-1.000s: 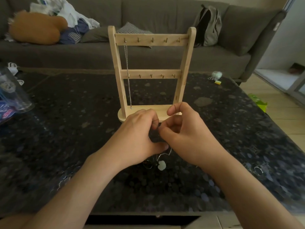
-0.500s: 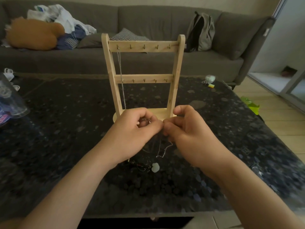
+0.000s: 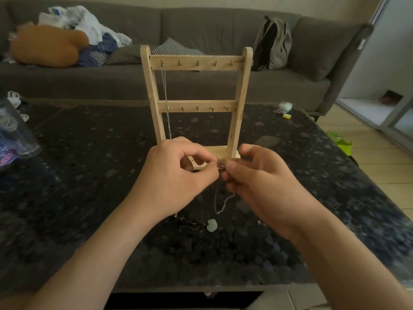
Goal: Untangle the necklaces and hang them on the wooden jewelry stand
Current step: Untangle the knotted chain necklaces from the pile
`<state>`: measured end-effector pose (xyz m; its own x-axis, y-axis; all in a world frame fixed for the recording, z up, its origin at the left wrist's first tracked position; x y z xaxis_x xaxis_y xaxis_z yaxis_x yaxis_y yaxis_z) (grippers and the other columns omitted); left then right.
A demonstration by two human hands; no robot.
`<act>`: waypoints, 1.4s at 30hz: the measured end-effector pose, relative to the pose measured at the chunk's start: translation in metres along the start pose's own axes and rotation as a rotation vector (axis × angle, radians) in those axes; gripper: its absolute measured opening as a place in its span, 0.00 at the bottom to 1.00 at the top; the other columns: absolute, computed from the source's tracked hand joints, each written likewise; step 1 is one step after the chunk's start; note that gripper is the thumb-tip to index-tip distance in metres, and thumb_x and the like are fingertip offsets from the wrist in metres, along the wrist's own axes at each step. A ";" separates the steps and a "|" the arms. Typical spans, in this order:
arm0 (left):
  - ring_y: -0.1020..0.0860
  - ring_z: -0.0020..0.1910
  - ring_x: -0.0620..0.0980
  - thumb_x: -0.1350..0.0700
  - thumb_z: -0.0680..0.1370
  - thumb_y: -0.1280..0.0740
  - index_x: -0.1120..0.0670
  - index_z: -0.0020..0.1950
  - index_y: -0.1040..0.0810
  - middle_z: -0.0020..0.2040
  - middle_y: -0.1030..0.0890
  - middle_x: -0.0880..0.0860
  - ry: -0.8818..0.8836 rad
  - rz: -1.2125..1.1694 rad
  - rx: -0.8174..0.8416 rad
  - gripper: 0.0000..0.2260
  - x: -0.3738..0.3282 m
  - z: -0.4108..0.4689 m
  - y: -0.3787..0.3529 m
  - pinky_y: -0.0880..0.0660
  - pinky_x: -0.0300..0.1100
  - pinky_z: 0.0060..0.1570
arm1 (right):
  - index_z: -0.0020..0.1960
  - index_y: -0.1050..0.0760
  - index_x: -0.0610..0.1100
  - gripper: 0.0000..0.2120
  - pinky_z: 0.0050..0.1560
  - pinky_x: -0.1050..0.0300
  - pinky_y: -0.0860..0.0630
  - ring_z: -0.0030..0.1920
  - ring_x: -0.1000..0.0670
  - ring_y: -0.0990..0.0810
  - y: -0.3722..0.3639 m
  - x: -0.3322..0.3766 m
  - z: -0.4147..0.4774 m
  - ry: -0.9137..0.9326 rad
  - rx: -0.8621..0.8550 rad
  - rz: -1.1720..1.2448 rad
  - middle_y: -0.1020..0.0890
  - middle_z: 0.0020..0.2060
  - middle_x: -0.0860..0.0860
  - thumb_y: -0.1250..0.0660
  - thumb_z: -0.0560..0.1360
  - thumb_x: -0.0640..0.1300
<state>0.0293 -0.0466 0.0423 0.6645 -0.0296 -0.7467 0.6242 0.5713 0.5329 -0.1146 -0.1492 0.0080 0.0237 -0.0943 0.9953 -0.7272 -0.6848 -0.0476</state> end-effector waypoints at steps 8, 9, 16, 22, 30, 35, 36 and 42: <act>0.14 0.44 0.45 0.54 0.80 0.24 0.45 0.47 0.10 0.42 0.12 0.43 0.121 -0.184 0.009 0.05 0.004 0.001 -0.001 0.19 0.36 0.46 | 0.65 0.31 0.43 0.11 0.56 0.38 0.18 0.48 0.45 0.16 -0.001 0.012 -0.003 0.196 -0.022 -0.174 0.12 0.49 0.45 0.32 0.85 0.37; 0.14 0.45 0.45 0.53 0.80 0.24 0.45 0.47 0.10 0.42 0.12 0.43 0.133 -0.197 0.013 0.05 0.004 0.002 -0.001 0.19 0.38 0.48 | 0.63 0.31 0.44 0.10 0.54 0.36 0.18 0.48 0.41 0.15 -0.003 0.014 -0.004 0.226 -0.018 -0.203 0.13 0.49 0.45 0.33 0.85 0.37; 0.15 0.41 0.50 0.53 0.79 0.24 0.45 0.45 0.10 0.42 0.13 0.45 0.119 -0.203 -0.014 0.04 0.003 0.001 -0.003 0.18 0.48 0.45 | 0.58 0.31 0.46 0.12 0.48 0.40 0.17 0.50 0.40 0.15 -0.009 0.023 -0.011 0.373 -0.024 -0.324 0.16 0.48 0.44 0.32 0.83 0.33; 0.16 0.42 0.44 0.48 0.75 0.25 0.43 0.46 0.11 0.46 0.14 0.43 0.081 -0.126 -0.017 0.03 0.005 0.002 -0.003 0.22 0.35 0.42 | 0.56 0.31 0.48 0.13 0.48 0.56 0.17 0.46 0.51 0.16 -0.011 0.027 -0.013 0.433 -0.034 -0.408 0.17 0.46 0.50 0.31 0.82 0.33; 0.16 0.44 0.47 0.49 0.75 0.25 0.43 0.46 0.12 0.47 0.14 0.43 0.056 -0.119 0.014 0.02 0.006 0.003 -0.002 0.19 0.42 0.45 | 0.57 0.31 0.46 0.17 0.48 0.54 0.16 0.45 0.50 0.14 -0.011 0.034 -0.018 0.464 -0.049 -0.394 0.15 0.44 0.49 0.27 0.78 0.33; 0.16 0.45 0.47 0.48 0.75 0.25 0.43 0.46 0.12 0.47 0.15 0.43 0.017 -0.089 0.024 0.02 0.002 0.003 -0.001 0.22 0.38 0.42 | 0.57 0.34 0.47 0.18 0.45 0.45 0.15 0.45 0.39 0.14 -0.011 0.034 -0.017 0.440 -0.056 -0.265 0.15 0.45 0.44 0.28 0.79 0.33; 0.16 0.45 0.47 0.48 0.75 0.25 0.43 0.46 0.13 0.48 0.15 0.43 0.011 -0.082 0.026 0.02 0.002 0.002 -0.001 0.23 0.37 0.42 | 0.56 0.35 0.48 0.19 0.46 0.43 0.15 0.45 0.39 0.14 -0.011 0.034 -0.017 0.445 -0.059 -0.267 0.15 0.45 0.45 0.28 0.79 0.33; 0.16 0.46 0.44 0.47 0.74 0.26 0.43 0.46 0.13 0.48 0.16 0.41 -0.047 0.037 0.030 0.03 -0.002 0.002 0.000 0.26 0.29 0.41 | 0.56 0.36 0.50 0.21 0.43 0.59 0.19 0.43 0.51 0.16 -0.014 0.034 -0.016 0.502 -0.090 -0.407 0.17 0.45 0.50 0.27 0.77 0.34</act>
<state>0.0288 -0.0478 0.0447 0.7057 -0.0480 -0.7069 0.6102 0.5483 0.5718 -0.1146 -0.1310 0.0442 0.0018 0.5234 0.8521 -0.7832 -0.5291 0.3266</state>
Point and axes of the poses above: each hand's wrist, its own z-axis towards the middle knuckle, its own y-axis out of the back of the hand, x = y × z, the point moved 6 cm from there along z, towards the middle knuckle
